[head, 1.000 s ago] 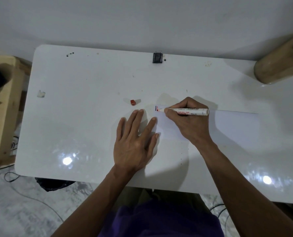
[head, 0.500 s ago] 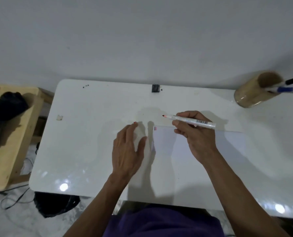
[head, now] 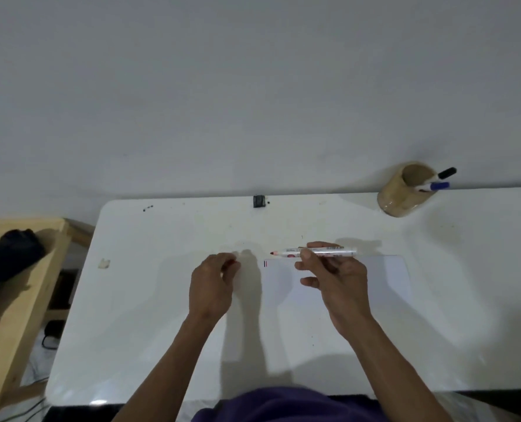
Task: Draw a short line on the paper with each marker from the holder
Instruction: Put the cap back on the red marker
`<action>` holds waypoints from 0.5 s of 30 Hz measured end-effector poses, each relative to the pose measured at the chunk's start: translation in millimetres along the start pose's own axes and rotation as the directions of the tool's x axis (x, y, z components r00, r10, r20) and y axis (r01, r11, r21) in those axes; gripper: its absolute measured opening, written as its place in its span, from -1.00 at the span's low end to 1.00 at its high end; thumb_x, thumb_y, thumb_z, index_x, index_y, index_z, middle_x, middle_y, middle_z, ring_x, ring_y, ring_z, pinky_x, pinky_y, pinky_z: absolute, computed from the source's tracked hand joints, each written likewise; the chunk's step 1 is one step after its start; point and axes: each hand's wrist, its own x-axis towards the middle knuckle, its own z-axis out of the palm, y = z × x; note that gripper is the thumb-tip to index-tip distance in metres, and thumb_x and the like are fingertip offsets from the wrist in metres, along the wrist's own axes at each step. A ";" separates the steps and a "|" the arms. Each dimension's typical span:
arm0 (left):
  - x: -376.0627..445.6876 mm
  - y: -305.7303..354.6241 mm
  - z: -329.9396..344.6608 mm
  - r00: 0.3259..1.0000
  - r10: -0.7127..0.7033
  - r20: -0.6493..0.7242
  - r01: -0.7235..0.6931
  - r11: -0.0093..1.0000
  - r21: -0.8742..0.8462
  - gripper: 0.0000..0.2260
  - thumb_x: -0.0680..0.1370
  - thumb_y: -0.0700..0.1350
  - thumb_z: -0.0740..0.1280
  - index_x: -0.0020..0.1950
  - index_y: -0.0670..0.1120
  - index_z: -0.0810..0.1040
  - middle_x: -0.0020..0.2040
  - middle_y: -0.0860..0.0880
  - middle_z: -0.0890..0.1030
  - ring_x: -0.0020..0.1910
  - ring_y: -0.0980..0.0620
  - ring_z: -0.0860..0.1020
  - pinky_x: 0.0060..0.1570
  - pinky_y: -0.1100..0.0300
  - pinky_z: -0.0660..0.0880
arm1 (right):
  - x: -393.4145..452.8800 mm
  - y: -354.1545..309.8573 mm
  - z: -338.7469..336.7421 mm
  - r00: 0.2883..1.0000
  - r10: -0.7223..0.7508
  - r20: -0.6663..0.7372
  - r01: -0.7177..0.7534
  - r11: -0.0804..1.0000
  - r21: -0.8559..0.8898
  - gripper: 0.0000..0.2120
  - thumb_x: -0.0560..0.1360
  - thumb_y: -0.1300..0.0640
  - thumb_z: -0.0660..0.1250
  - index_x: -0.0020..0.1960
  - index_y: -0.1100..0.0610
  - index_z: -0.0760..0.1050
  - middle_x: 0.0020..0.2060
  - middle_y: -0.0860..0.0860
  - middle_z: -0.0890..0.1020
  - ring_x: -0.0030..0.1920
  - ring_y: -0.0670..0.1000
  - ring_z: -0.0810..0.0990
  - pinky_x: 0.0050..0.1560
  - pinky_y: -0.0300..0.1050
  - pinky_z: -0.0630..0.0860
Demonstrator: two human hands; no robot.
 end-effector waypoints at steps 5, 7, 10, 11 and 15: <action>-27.4 37.9 -27.6 0.964 -0.219 0.150 0.262 0.682 -0.683 -0.91 0.59 -0.16 0.38 0.00 -0.07 0.69 -0.09 0.11 0.74 -0.12 0.19 0.63 -0.03 0.09 0.56 | -28.0 -16.9 16.5 0.989 -0.144 -0.046 0.142 0.989 -0.036 -0.93 0.52 0.10 0.45 -0.03 0.09 0.67 -0.12 0.08 0.76 -0.16 0.00 0.73 -0.26 -0.14 0.66; -39.9 49.4 -37.5 0.955 -0.205 0.215 0.294 0.553 -0.780 -0.89 0.59 -0.15 0.35 0.02 -0.07 0.68 -0.06 0.11 0.72 -0.09 0.16 0.60 0.02 0.06 0.54 | -42.8 -24.4 25.1 0.980 -0.196 -0.040 0.195 0.980 -0.043 -0.85 0.47 0.03 0.44 -0.03 0.09 0.67 -0.15 0.02 0.76 -0.17 -0.04 0.72 -0.28 -0.19 0.64; -55.9 58.3 -48.3 0.945 -0.170 0.280 0.326 0.426 -0.844 -0.84 0.52 -0.06 0.37 0.03 -0.06 0.68 -0.06 0.10 0.68 0.00 0.05 0.55 0.08 0.03 0.51 | -62.0 -29.1 34.8 0.968 -0.247 -0.036 0.246 0.968 -0.039 -0.81 0.42 0.00 0.43 -0.04 0.08 0.67 -0.18 -0.04 0.76 -0.17 -0.06 0.73 -0.26 -0.20 0.65; -60.3 59.9 -51.2 0.942 -0.162 0.295 0.336 0.400 -0.853 -0.82 0.48 -0.03 0.38 0.02 -0.05 0.68 -0.07 0.10 0.68 0.01 0.04 0.53 0.08 0.03 0.51 | -67.2 -28.5 37.0 0.965 -0.258 -0.040 0.256 0.966 -0.041 -0.82 0.42 0.00 0.43 -0.04 0.07 0.67 -0.17 -0.05 0.76 -0.16 -0.05 0.73 -0.25 -0.19 0.66; -73.7 57.9 -58.2 0.936 -0.130 0.328 0.353 0.353 -0.867 -0.84 0.44 -0.02 0.39 -0.04 0.01 0.71 -0.08 0.10 0.67 0.02 0.00 0.50 0.09 0.02 0.49 | -82.6 -20.7 42.1 0.959 -0.275 -0.060 0.272 0.960 -0.060 -0.97 0.50 0.09 0.45 -0.07 0.01 0.66 -0.18 -0.05 0.76 -0.13 0.00 0.74 -0.26 -0.18 0.67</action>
